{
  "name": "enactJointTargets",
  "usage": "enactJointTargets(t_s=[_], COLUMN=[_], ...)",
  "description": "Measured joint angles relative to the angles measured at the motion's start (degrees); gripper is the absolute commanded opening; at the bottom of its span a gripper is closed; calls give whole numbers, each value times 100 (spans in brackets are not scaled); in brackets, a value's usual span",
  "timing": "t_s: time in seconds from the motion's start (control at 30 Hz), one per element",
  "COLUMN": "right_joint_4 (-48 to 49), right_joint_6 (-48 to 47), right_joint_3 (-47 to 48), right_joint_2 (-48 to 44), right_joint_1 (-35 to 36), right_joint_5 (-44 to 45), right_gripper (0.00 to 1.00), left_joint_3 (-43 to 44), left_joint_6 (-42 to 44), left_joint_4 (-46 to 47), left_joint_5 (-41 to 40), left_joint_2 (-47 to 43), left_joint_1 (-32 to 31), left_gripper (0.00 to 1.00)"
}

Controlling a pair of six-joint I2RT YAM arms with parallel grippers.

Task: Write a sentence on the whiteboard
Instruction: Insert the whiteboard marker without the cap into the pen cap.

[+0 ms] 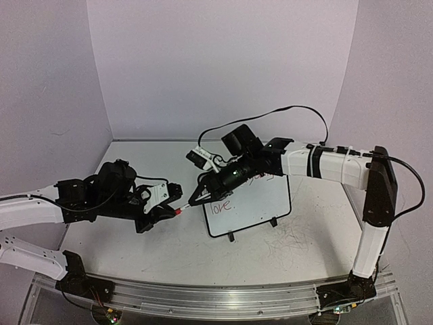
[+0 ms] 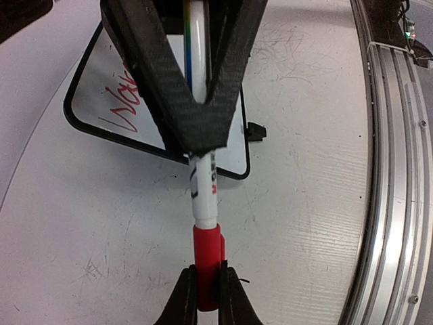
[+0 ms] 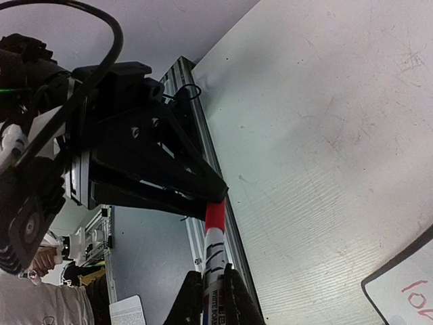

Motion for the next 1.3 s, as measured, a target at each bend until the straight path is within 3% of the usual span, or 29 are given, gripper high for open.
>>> enactJointTargets(t_s=[0.4, 0.57, 0.83, 1.03, 1.2, 1.3], right_joint_4=[765, 1094, 2134, 2563, 2602, 2502], right_joint_6=[736, 1339, 2536, 2302, 1490, 1136], right_joint_3=[-640, -963, -1857, -2507, -3174, -3720], right_joint_2=[-156, -268, -594, -1218, -1864, -2388], right_joint_1=[30, 61, 77, 88, 148, 105], right_joint_5=[-239, -205, -43, 310, 912, 1365], right_gripper=[0, 0, 0, 0, 0, 0], left_joint_3=[-1, 0, 0, 92, 455, 461], left_joint_6=[25, 57, 126, -302, -936, -1353], left_joint_4=[-84, -61, 84, 565, 1032, 1079], left_joint_5=[-1157, -1808, -2138, -2045, -1795, -1686], left_joint_2=[-33, 162, 480, 503, 360, 170], left_joint_1=[-779, -1181, -1397, -1507, -1582, -1582], left_gripper=[0, 0, 2, 46, 70, 79])
